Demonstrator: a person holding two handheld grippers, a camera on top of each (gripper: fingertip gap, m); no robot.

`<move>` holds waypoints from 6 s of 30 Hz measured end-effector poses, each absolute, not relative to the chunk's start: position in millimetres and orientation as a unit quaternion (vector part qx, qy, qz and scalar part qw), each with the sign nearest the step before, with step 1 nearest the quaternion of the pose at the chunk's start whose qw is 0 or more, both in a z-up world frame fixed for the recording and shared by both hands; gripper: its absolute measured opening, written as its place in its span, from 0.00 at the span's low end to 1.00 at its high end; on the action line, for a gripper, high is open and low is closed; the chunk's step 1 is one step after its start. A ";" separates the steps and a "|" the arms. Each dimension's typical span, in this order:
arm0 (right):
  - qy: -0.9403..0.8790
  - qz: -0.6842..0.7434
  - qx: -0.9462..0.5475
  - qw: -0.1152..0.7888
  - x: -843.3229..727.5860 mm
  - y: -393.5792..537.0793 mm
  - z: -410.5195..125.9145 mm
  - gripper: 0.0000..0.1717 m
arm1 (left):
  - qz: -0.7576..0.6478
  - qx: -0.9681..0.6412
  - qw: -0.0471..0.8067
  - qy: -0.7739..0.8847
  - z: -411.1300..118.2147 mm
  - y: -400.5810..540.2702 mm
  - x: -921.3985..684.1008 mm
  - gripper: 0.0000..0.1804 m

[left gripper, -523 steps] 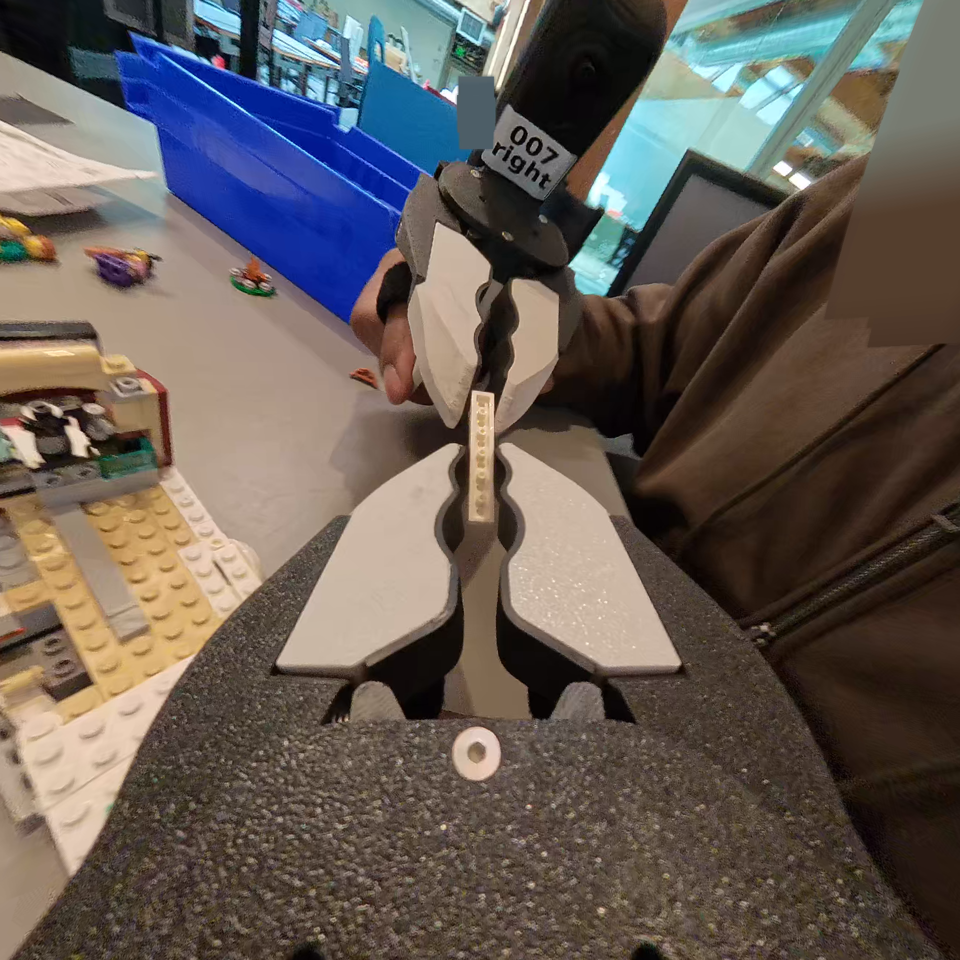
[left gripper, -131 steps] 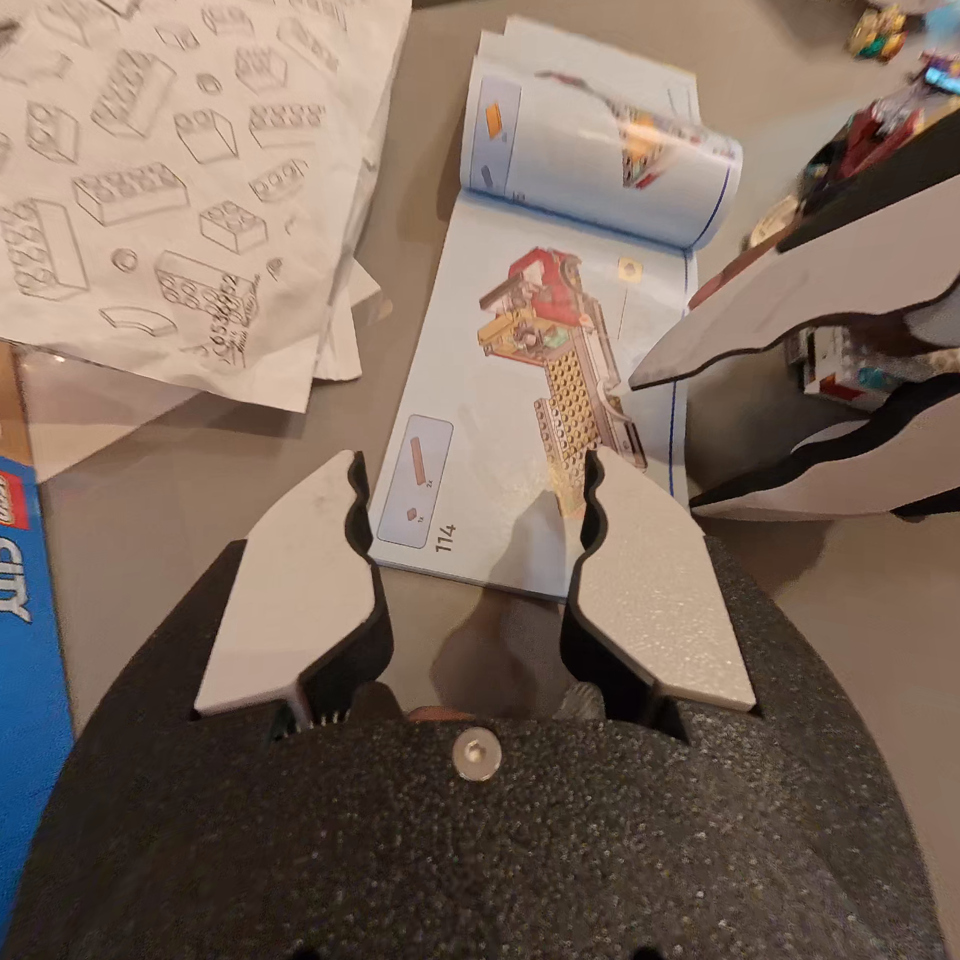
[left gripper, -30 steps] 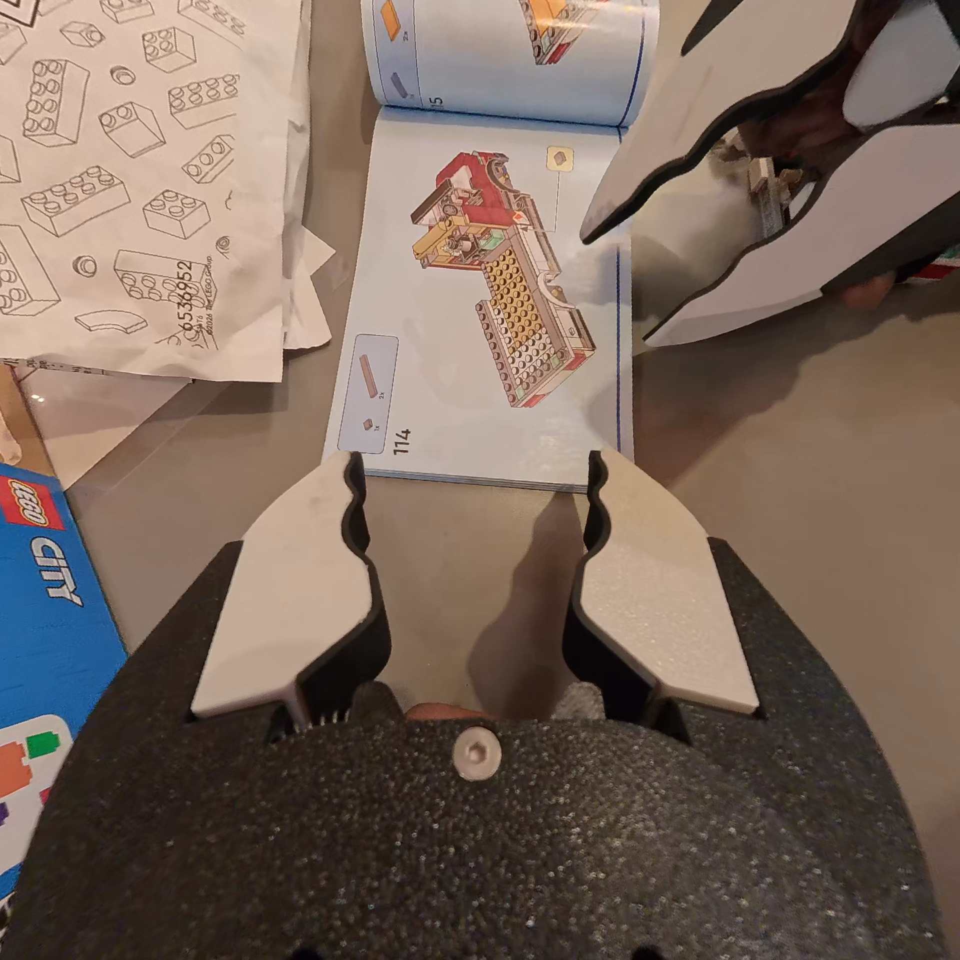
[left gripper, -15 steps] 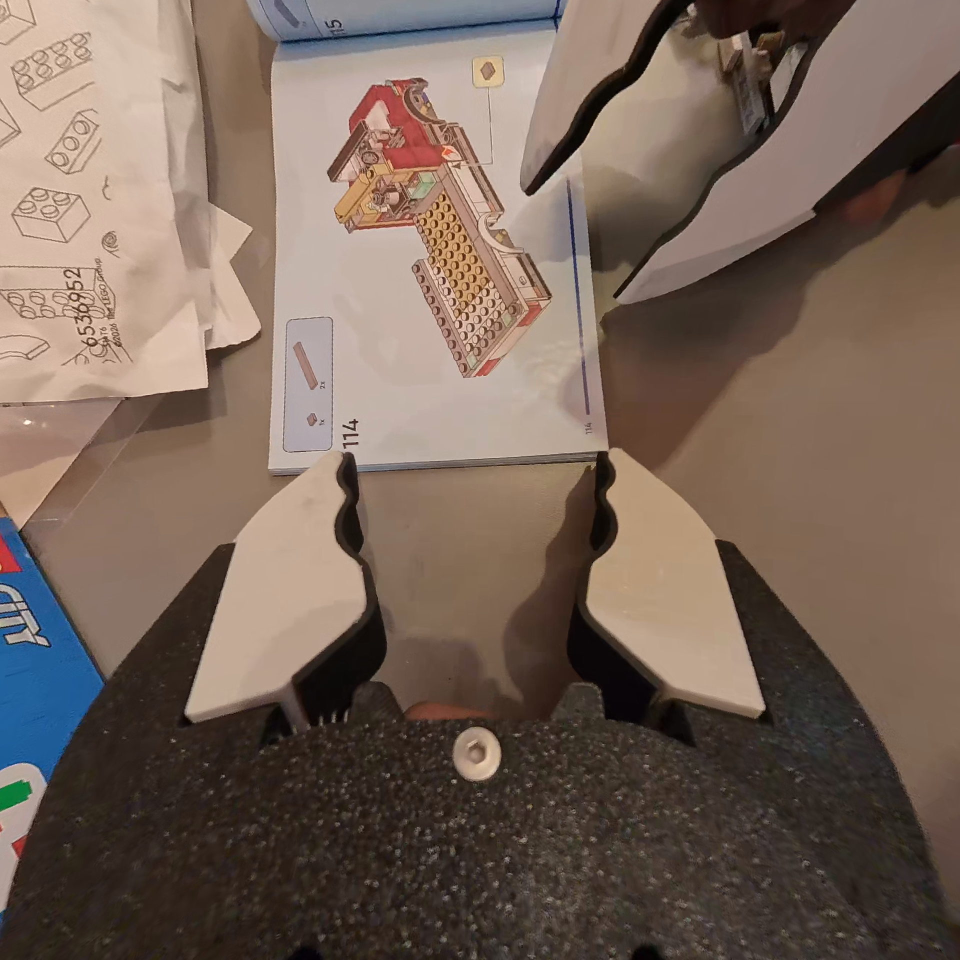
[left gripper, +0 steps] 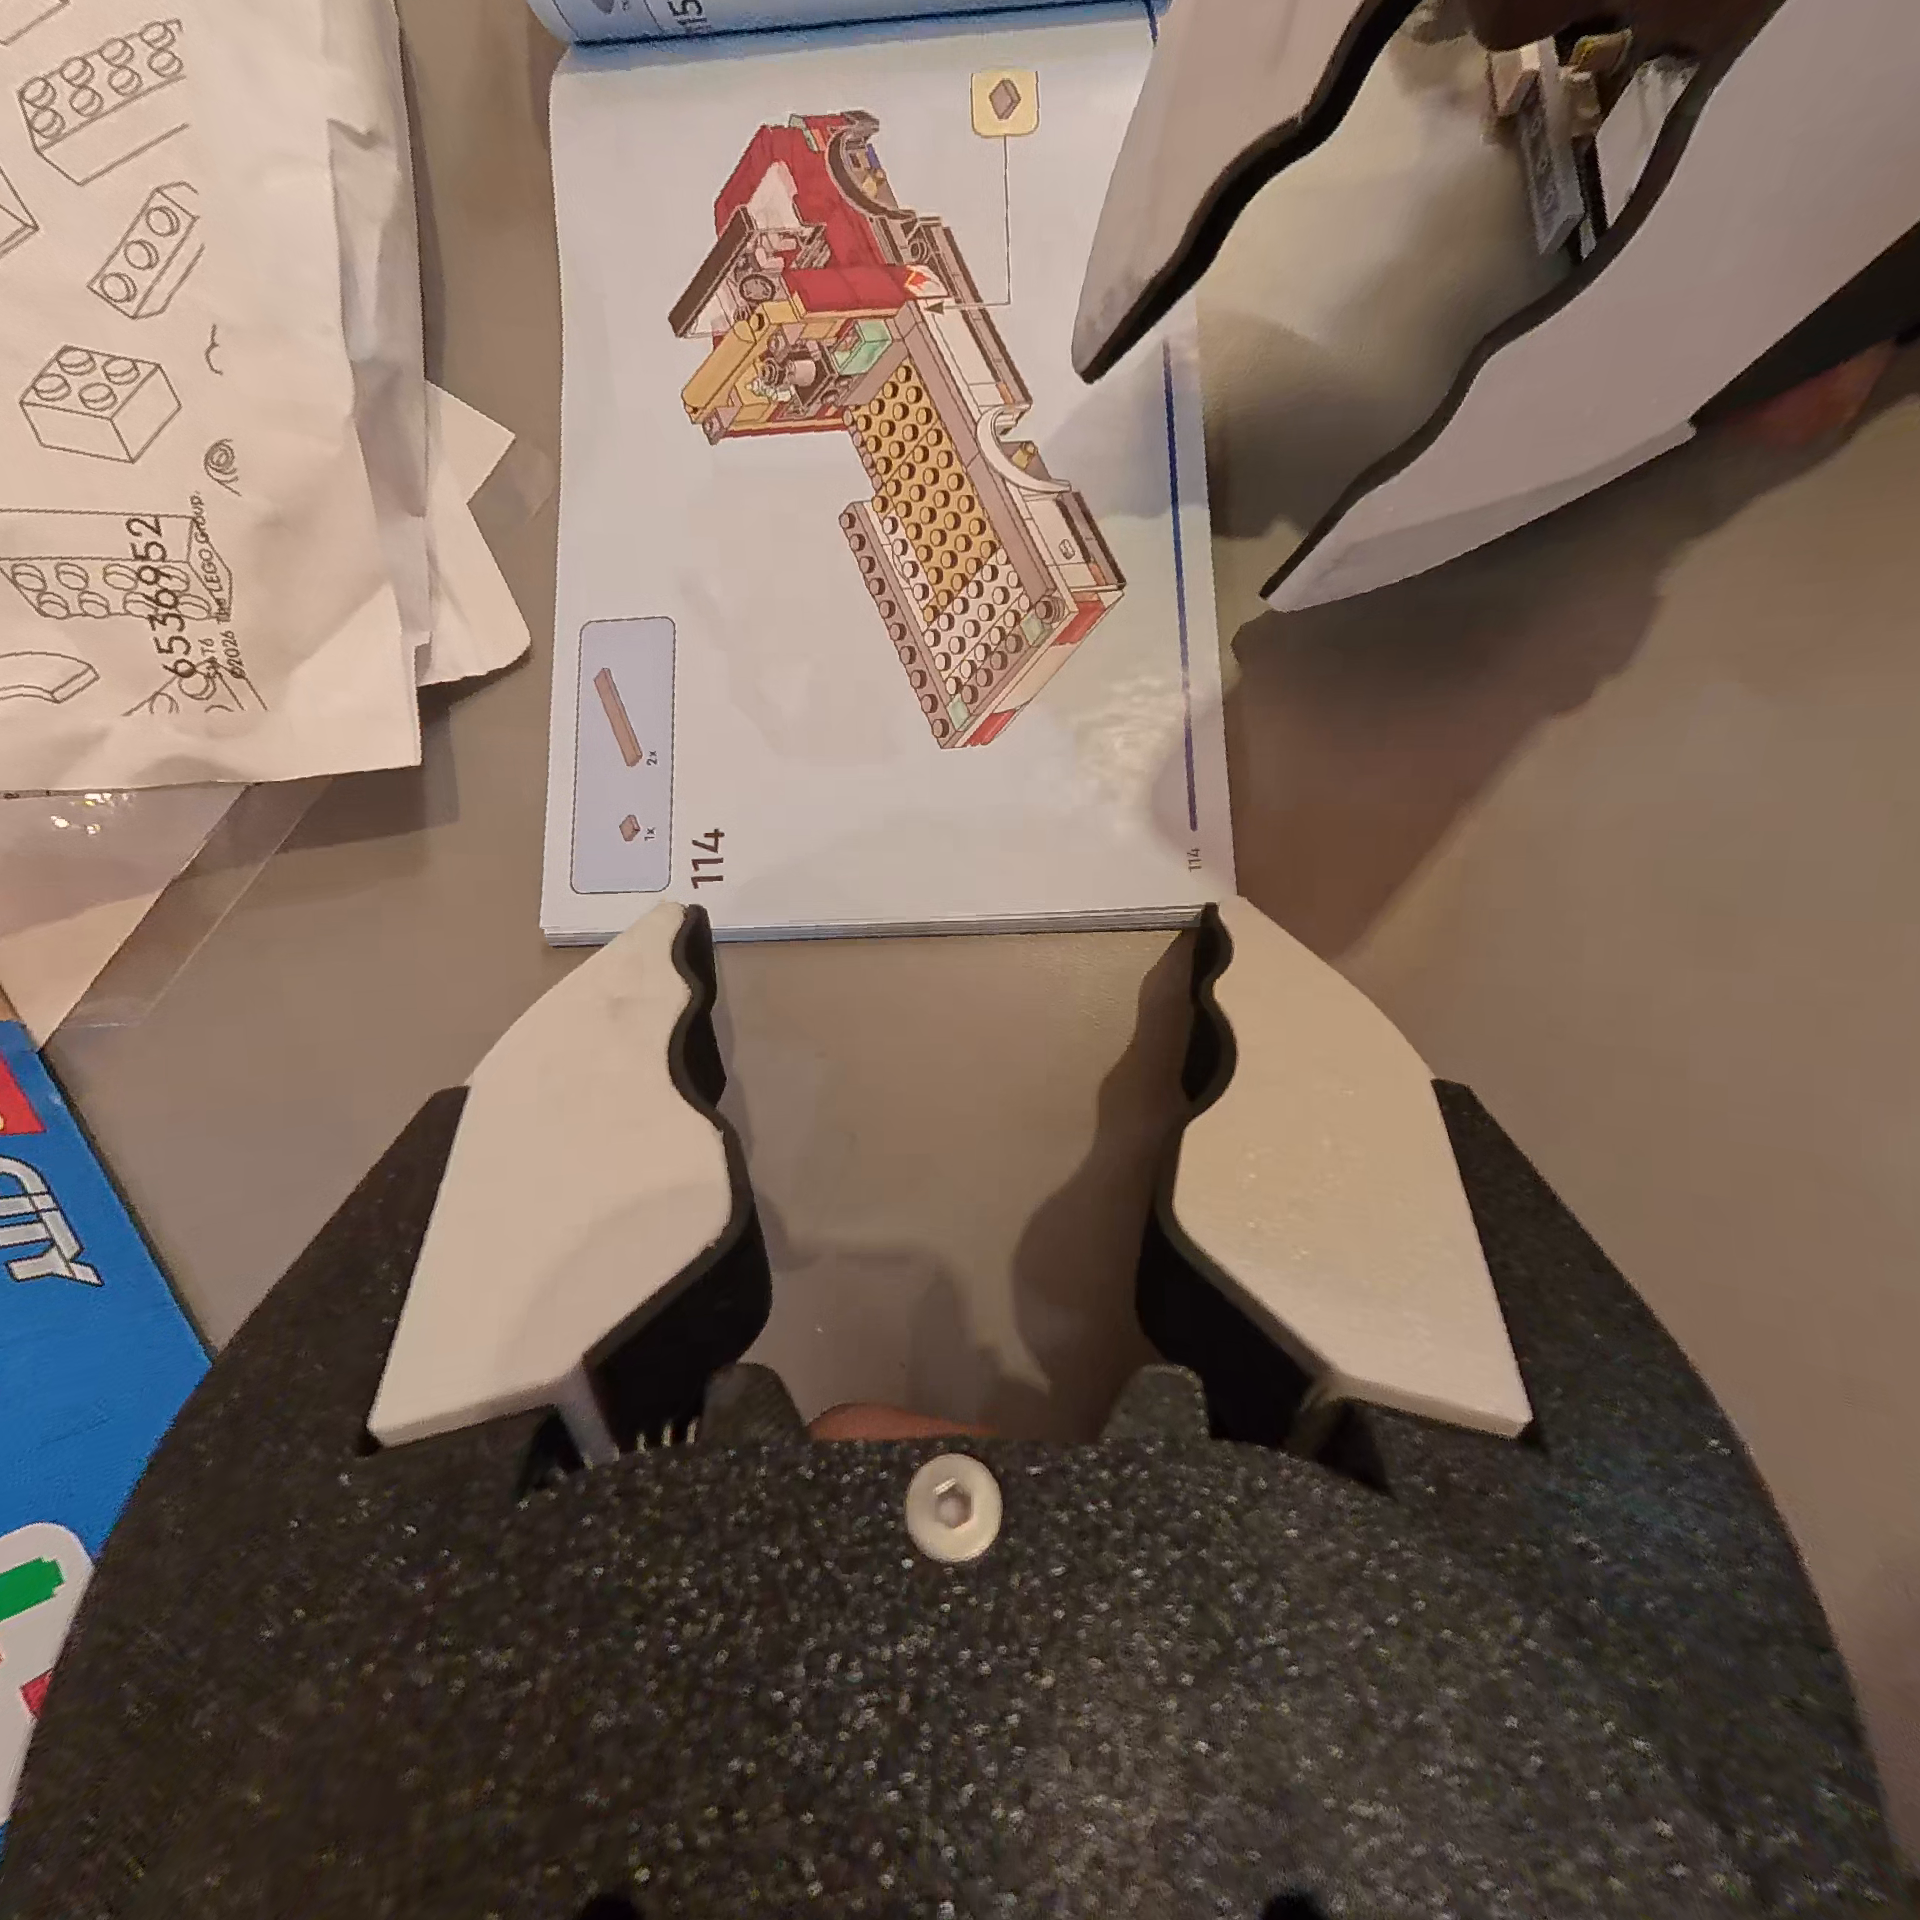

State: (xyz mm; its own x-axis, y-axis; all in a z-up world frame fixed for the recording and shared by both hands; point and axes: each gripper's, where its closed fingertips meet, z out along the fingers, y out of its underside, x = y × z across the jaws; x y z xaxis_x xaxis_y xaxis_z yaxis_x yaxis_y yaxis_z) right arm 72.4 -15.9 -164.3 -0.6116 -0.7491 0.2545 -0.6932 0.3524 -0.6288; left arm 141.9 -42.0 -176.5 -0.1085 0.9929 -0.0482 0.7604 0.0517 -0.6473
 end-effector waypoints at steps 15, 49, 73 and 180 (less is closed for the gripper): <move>0.820 -0.363 -0.440 0.038 73.0 -15.9 -164.5 0.26 | 0.274 -0.624 0.214 -0.700 -175.7 -44.6 140.3 0.48; 0.827 -0.369 -0.424 0.007 50.5 -23.4 -153.3 0.26 | 0.268 -0.638 0.215 -0.689 -176.0 -38.4 141.1 0.48; 0.821 -0.352 -0.450 0.006 62.4 -17.3 -164.9 0.27 | 0.267 -0.625 0.214 -0.702 -177.7 -42.3 137.1 0.47; 0.831 -0.356 -0.427 0.017 64.8 -27.8 -166.8 0.28 | 0.270 -0.603 0.208 -0.722 -178.1 -51.5 139.8 0.47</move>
State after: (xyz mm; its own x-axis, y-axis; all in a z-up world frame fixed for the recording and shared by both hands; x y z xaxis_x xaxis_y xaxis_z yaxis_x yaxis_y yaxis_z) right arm 64.8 -27.8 -166.8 -0.6352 -0.7215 0.2756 -0.6971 0.3820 -0.6067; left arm 139.8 -51.5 -178.1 -0.1876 0.9819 -0.0255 0.7578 0.1282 -0.6398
